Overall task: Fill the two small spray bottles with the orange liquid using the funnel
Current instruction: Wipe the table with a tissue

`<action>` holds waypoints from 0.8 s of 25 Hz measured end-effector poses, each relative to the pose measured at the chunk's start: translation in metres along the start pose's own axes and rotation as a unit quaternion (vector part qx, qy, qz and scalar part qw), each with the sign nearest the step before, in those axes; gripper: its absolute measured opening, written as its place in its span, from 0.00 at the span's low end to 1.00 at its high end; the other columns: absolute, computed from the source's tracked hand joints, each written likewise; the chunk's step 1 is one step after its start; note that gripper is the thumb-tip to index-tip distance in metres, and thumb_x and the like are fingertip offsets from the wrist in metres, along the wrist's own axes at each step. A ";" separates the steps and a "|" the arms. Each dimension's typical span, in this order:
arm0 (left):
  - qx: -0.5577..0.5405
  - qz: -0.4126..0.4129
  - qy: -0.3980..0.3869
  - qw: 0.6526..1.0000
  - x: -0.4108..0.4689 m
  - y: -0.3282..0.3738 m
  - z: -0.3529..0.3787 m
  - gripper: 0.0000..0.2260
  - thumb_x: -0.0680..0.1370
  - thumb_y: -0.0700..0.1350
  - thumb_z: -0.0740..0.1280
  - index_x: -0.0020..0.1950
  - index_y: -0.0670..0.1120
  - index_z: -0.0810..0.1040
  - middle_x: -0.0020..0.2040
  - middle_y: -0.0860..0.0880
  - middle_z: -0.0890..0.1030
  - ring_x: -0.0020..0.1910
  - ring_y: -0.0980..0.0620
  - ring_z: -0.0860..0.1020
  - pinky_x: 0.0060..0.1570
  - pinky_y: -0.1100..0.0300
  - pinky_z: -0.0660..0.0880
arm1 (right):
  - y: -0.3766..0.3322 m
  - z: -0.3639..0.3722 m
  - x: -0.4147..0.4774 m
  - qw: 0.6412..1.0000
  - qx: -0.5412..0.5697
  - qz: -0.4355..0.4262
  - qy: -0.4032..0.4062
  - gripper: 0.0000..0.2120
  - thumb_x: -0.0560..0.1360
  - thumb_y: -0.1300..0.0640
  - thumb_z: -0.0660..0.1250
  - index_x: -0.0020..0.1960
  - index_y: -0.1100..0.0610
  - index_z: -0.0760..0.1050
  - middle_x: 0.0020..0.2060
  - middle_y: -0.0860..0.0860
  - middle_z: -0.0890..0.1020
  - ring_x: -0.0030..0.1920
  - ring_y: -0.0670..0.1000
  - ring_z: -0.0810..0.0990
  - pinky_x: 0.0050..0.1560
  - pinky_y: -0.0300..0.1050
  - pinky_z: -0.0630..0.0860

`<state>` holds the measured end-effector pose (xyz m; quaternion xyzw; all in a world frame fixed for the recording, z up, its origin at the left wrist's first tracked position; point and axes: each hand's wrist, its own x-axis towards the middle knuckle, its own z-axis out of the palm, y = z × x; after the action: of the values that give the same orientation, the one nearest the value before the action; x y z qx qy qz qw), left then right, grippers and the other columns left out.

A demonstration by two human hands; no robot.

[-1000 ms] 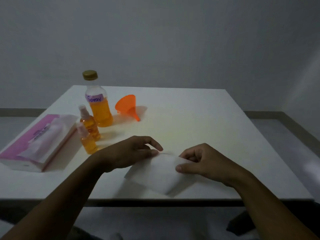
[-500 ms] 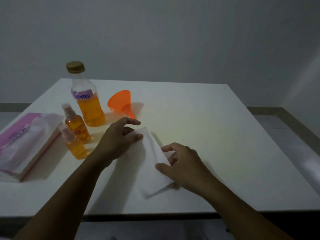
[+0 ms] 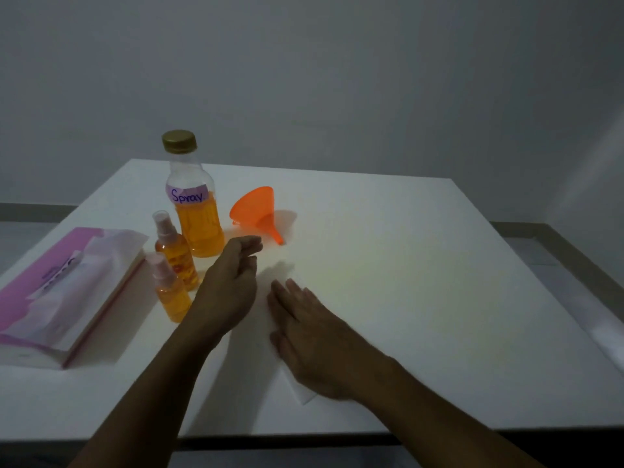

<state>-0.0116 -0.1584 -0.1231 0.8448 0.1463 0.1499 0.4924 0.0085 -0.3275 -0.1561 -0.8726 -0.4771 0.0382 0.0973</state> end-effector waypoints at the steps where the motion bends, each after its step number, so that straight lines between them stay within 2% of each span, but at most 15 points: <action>1: 0.016 0.004 0.008 1.000 -0.003 -0.002 0.000 0.16 0.82 0.38 0.56 0.69 0.49 0.68 0.69 0.52 0.73 0.66 0.53 0.71 0.64 0.57 0.70 | 0.002 0.002 0.006 1.000 -0.002 -0.007 -0.002 0.29 0.85 0.47 0.45 0.82 0.57 0.44 0.82 0.53 0.46 0.81 0.52 0.43 0.81 0.52 0.44; 5: 0.138 0.013 0.015 0.990 -0.018 -0.017 0.006 0.16 0.81 0.38 0.58 0.69 0.46 0.69 0.68 0.47 0.74 0.65 0.49 0.74 0.64 0.55 0.71 | 0.023 0.007 0.032 0.998 -0.052 -0.016 0.041 0.28 0.84 0.50 0.44 0.80 0.62 0.54 0.80 0.58 0.57 0.81 0.56 0.54 0.80 0.54 0.52; 7: 0.170 0.028 0.006 0.985 -0.023 -0.027 0.011 0.17 0.80 0.38 0.59 0.69 0.44 0.69 0.66 0.45 0.75 0.62 0.47 0.76 0.62 0.52 0.74 | 0.039 0.006 0.039 0.996 -0.077 0.021 0.050 0.30 0.82 0.51 0.43 0.78 0.66 0.59 0.78 0.62 0.62 0.79 0.59 0.59 0.79 0.57 0.56; 9: 0.166 0.044 0.017 0.985 -0.028 -0.029 0.019 0.15 0.81 0.41 0.57 0.68 0.44 0.69 0.63 0.44 0.76 0.60 0.45 0.76 0.60 0.52 0.75 | 0.064 0.003 0.034 0.992 -0.081 0.072 0.057 0.31 0.80 0.51 0.42 0.77 0.68 0.60 0.77 0.64 0.63 0.78 0.61 0.61 0.79 0.57 0.56; 10: 0.177 0.057 0.022 0.982 -0.029 -0.030 0.023 0.14 0.82 0.46 0.54 0.66 0.45 0.70 0.60 0.43 0.77 0.57 0.44 0.77 0.58 0.49 0.75 | 0.080 0.000 0.028 0.989 -0.082 0.101 0.065 0.31 0.80 0.51 0.43 0.77 0.68 0.60 0.77 0.64 0.63 0.78 0.61 0.61 0.79 0.56 0.54; 12: 0.231 0.084 0.000 0.969 -0.029 -0.036 0.032 0.19 0.82 0.53 0.47 0.60 0.44 0.71 0.55 0.41 0.78 0.54 0.41 0.77 0.55 0.44 0.76 | 0.111 -0.011 0.011 0.979 -0.089 0.171 0.061 0.30 0.82 0.52 0.44 0.78 0.67 0.56 0.78 0.63 0.59 0.80 0.59 0.58 0.80 0.53 0.49; 15: 0.294 0.098 -0.019 0.950 -0.023 -0.037 0.035 0.18 0.81 0.52 0.48 0.58 0.43 0.72 0.54 0.42 0.77 0.55 0.42 0.75 0.58 0.45 0.73 | 0.133 -0.027 -0.003 0.961 -0.083 0.261 0.031 0.29 0.82 0.53 0.46 0.79 0.66 0.52 0.80 0.62 0.55 0.81 0.57 0.53 0.80 0.52 0.48; 17: 0.300 0.106 -0.005 0.948 -0.022 -0.036 0.035 0.16 0.81 0.51 0.50 0.56 0.43 0.71 0.52 0.42 0.76 0.53 0.43 0.74 0.57 0.46 0.73 | 0.122 -0.027 0.005 0.960 -0.056 0.273 0.038 0.28 0.83 0.56 0.49 0.80 0.65 0.50 0.80 0.61 0.53 0.81 0.57 0.50 0.80 0.51 0.46; 20: 0.311 0.113 -0.014 0.944 -0.023 -0.036 0.034 0.15 0.81 0.52 0.51 0.55 0.44 0.71 0.51 0.44 0.74 0.51 0.43 0.73 0.56 0.47 0.73 | 0.094 -0.016 0.019 0.975 -0.027 0.213 0.052 0.27 0.84 0.57 0.49 0.81 0.62 0.48 0.81 0.59 0.52 0.81 0.55 0.48 0.80 0.50 0.44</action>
<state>-0.0223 -0.1776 -0.1731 0.9689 0.0821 0.1395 0.1871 0.0990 -0.3633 -0.1592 -0.9573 -0.2753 -0.0006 0.0879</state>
